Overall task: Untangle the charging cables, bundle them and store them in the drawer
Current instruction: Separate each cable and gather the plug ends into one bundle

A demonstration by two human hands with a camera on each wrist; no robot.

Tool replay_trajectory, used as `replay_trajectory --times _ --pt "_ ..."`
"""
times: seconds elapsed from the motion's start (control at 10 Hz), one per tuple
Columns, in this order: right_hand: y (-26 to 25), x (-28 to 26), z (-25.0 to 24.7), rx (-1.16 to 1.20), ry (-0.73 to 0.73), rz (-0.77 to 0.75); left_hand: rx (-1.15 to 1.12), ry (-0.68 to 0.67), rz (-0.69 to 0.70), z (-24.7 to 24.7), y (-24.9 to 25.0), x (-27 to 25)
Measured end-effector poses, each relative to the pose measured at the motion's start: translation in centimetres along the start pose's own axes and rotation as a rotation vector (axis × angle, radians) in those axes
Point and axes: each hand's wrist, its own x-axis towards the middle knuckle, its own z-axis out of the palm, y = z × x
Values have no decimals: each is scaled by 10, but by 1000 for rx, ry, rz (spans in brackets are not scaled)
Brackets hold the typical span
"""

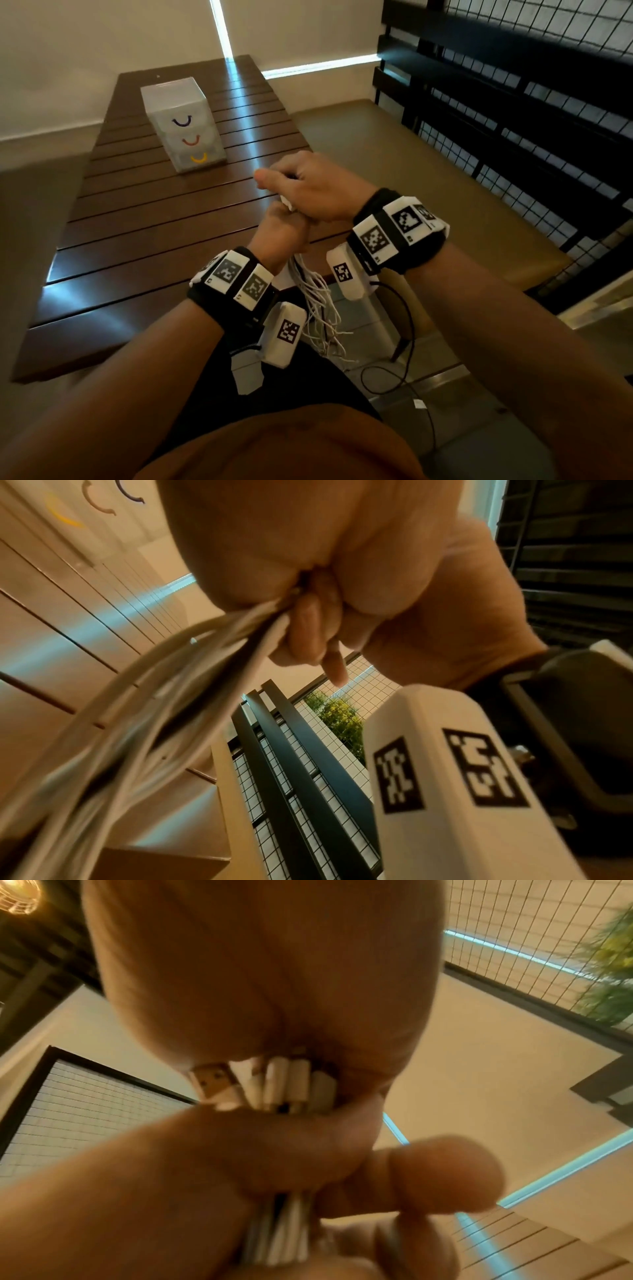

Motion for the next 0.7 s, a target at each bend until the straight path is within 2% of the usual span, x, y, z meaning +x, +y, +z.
replay_trajectory --times 0.1,0.2,0.3,0.4,0.5,0.6,0.7 --pt "0 -1 9 -48 93 -45 37 -3 32 -3 -2 -3" --pt "-1 -3 11 -54 110 -34 41 -40 23 -6 -3 -7" --pt "-3 -2 12 -87 112 -19 -48 -23 -55 -4 0 -4" --pt "-4 -5 9 -106 72 46 97 40 -106 4 4 3" --pt "-3 -4 1 -75 -22 123 134 24 -79 6 6 2" --pt "-3 0 -2 -36 -34 133 120 -27 -56 4 6 -6" --pt "-3 -4 3 -22 -102 117 173 -48 -158 4 7 -4"
